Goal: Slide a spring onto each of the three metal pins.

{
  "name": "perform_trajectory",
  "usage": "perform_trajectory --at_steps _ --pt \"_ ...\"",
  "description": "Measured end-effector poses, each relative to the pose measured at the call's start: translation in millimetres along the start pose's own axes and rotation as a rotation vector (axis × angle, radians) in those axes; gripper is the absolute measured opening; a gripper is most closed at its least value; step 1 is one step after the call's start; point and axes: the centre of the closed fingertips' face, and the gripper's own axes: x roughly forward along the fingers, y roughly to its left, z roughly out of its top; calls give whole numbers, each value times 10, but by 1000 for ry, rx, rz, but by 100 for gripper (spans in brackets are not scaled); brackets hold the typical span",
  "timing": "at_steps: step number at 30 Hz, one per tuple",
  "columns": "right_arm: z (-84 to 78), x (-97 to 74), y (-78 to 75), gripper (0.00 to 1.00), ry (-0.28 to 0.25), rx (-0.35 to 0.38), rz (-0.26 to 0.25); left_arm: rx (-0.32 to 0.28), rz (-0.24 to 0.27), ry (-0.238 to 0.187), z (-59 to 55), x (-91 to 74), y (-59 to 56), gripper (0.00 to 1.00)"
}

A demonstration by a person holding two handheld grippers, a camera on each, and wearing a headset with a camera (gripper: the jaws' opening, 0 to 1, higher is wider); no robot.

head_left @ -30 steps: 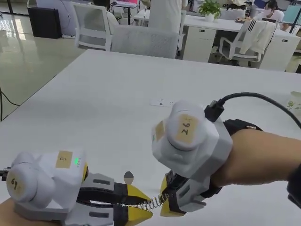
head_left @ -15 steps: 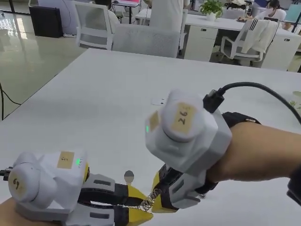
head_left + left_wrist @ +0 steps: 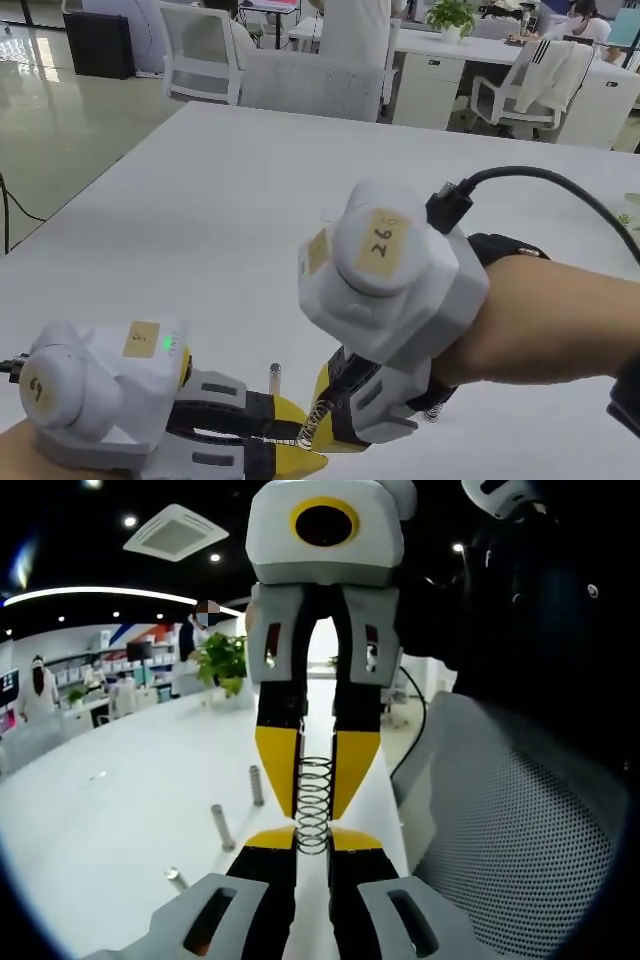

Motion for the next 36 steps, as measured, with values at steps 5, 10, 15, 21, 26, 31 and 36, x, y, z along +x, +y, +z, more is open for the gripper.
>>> perform_trajectory --at_steps 5,10,15,21,26,31,36 --pt "0 -6 -9 8 -2 6 0 -7 0 12 -32 6 -1 4" --pt "-16 -16 -34 8 1 7 -8 -17 1 20 -56 4 4 7" --pt "-67 -31 -84 8 16 8 -27 -28 1 31 -104 0 9 8" --pt "-144 -34 -109 8 28 25 -29 -35 14 47 -172 -34 28 12" --pt "-169 -39 -106 8 34 31 -28 -51 44 35 -170 -100 94 14" --pt "-198 -46 -112 8 41 33 -33 -72 73 29 -210 -172 128 16" --pt "-237 -56 -131 8 49 40 -41 -91 96 31 -272 -235 132 18"
